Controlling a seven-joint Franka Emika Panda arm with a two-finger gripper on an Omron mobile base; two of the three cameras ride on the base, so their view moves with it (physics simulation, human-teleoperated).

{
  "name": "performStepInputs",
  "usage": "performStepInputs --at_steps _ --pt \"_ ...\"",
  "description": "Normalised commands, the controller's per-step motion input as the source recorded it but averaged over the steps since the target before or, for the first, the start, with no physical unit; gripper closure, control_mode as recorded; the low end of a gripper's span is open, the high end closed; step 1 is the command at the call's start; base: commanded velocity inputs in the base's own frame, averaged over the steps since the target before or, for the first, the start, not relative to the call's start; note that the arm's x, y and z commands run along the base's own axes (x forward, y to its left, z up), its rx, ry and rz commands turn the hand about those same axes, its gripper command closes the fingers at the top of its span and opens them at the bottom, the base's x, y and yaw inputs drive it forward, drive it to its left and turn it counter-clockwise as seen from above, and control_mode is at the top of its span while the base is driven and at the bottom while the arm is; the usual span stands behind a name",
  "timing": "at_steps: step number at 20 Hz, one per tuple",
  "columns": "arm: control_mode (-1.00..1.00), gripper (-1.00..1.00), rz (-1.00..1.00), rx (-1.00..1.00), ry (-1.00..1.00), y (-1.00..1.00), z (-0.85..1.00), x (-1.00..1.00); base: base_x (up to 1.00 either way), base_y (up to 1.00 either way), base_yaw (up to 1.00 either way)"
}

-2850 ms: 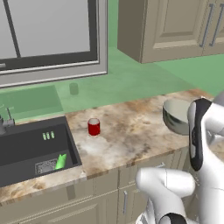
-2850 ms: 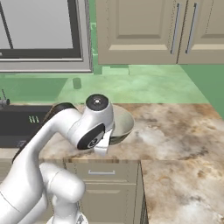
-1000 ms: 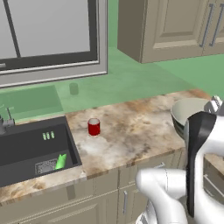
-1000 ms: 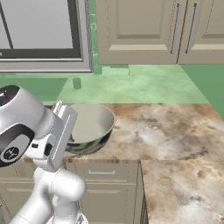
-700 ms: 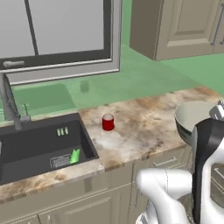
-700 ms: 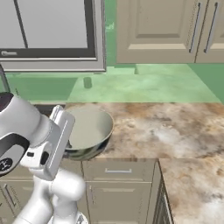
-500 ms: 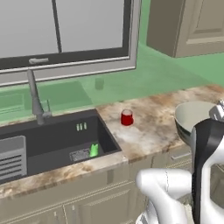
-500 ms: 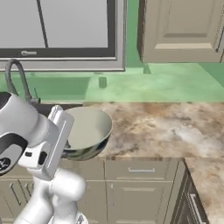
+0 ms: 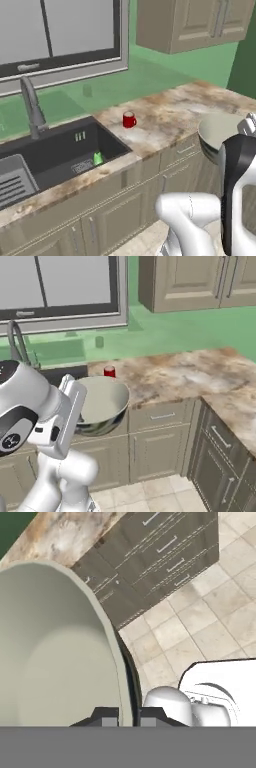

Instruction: Clear the mugs and bowl far away from the sink.

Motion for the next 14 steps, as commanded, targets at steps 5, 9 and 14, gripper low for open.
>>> performStepInputs --at_steps 5,9,14 --pt "1.0 1.0 0.0 0.0 0.0 0.0 0.0 0.0 0.0 0.0 -1.0" --pt "1.0 1.0 0.0 0.0 0.0 0.0 0.0 0.0 0.0 0.0 -1.0" --pt "1.0 1.0 0.0 0.0 0.0 0.0 0.0 0.0 0.0 0.0 -1.0"
